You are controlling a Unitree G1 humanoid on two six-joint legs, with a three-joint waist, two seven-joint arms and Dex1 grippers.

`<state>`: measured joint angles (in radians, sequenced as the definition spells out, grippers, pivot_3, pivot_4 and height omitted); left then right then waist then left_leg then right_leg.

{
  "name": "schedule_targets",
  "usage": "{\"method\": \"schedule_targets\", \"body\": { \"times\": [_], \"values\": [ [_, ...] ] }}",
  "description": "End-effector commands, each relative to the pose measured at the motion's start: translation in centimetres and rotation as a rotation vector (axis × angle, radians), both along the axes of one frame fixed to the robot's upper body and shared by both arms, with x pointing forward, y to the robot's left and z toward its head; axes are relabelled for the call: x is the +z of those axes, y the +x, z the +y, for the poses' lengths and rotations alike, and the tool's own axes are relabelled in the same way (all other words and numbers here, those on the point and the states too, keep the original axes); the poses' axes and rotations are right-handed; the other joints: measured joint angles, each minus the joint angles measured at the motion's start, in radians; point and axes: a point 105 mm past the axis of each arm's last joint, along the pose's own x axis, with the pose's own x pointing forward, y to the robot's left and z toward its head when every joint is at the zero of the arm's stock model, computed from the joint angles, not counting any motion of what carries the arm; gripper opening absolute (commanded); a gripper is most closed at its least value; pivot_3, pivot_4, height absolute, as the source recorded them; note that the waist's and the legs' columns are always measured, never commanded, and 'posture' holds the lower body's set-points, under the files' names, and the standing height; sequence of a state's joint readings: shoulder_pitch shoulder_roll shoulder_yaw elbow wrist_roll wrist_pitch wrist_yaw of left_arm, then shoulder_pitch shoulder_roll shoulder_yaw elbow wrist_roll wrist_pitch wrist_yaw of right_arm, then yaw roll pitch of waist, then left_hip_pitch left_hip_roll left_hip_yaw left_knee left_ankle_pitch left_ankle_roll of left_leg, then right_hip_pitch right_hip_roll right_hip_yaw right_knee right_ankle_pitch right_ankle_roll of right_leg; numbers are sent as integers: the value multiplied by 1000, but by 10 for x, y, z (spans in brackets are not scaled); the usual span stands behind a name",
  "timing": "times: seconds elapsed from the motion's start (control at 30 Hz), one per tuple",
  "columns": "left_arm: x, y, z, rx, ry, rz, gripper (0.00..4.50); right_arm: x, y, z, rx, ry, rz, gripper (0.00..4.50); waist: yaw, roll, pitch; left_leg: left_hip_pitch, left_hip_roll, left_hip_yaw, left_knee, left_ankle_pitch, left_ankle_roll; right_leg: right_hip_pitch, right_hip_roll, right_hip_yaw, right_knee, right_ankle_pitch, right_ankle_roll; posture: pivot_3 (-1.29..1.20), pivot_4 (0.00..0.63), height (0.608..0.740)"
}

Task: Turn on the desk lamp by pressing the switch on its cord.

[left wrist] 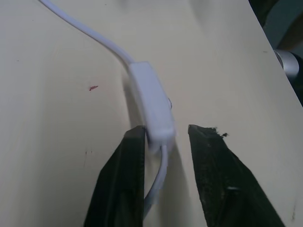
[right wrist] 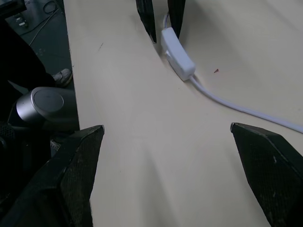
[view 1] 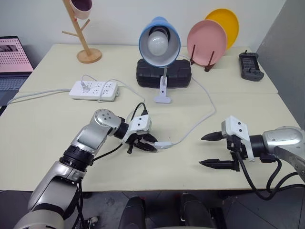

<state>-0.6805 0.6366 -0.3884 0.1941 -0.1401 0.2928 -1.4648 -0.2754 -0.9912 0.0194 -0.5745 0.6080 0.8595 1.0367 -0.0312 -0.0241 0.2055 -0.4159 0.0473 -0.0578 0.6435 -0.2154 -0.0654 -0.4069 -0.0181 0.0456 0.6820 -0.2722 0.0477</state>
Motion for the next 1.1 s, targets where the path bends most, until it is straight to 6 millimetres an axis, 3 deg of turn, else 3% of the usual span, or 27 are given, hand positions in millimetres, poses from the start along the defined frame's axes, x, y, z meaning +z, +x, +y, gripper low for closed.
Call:
{"method": "schedule_targets", "body": {
  "times": [0.03, 0.3, 0.37, 0.43, 0.5, 0.57, 0.73, 0.87, 1.1],
  "values": [
    [6, 1, -1, -14, -10, -30, 391, 8, 1, -1, 1, -5, -44, 4500, 0, 0, 0, 0, 0, 0, 0, 0, 0, 0, 0, 0, 0, 0, 0, 0, 150, 740],
    [10, -4, -9, 89, -128, 103, 366, 8, 0, 2, -7, 19, -36, 4500, -1, 0, 0, 0, 0, 0, 0, 0, 0, 0, 0, 0, 0, 0, 0, 0, 150, 740],
    [23, -5, -14, 160, -217, 203, 366, 10, 0, 2, -21, 42, -28, 4500, -1, 0, 0, 0, 0, 0, 0, 0, 0, 0, 0, 0, 0, 0, 0, 0, 150, 740],
    [58, -7, -18, 253, -422, 426, 366, 15, 0, 4, -60, 145, 30, 4500, -1, 0, 0, 0, 0, -1, 0, 0, 0, 0, 0, -1, 0, 0, 0, 0, 150, 740],
    [82, -21, -15, 263, -559, 622, 366, 21, -2, 8, -114, 326, 138, 4500, -1, 0, 0, 0, 0, -2, 1, 0, 0, 1, 0, -2, 0, -1, 2, 0, 150, 740],
    [91, -30, -12, 276, -618, 722, 366, 25, -3, 13, -158, 511, 262, 4500, -1, -1, 0, -1, 0, -3, 1, 0, 0, 1, 0, -3, 0, -1, 2, 0, 150, 740],
    [101, -35, -10, 325, -743, 828, 366, 20, -2, 22, -272, 776, 495, 4500, -1, 0, -1, 1, 0, -4, 1, 0, 0, 2, 0, -3, 2, 0, 0, 0, 150, 740],
    [100, -40, -19, 327, -788, 834, 366, 43, 14, 35, -326, 1036, 621, 4500, -5, 0, -1, 1, 0, -4, 1, 0, 0, 2, 0, -2, 2, 0, 0, 0, 150, 740],
    [98, -48, -27, 334, -793, 838, 366, 56, 10, 50, -302, 1061, 662, 4500, -1, -1, -1, 1, 0, -4, 0, 0, 0, 2, 0, -2, 1, 0, 0, 0, 150, 740]
  ]
}}
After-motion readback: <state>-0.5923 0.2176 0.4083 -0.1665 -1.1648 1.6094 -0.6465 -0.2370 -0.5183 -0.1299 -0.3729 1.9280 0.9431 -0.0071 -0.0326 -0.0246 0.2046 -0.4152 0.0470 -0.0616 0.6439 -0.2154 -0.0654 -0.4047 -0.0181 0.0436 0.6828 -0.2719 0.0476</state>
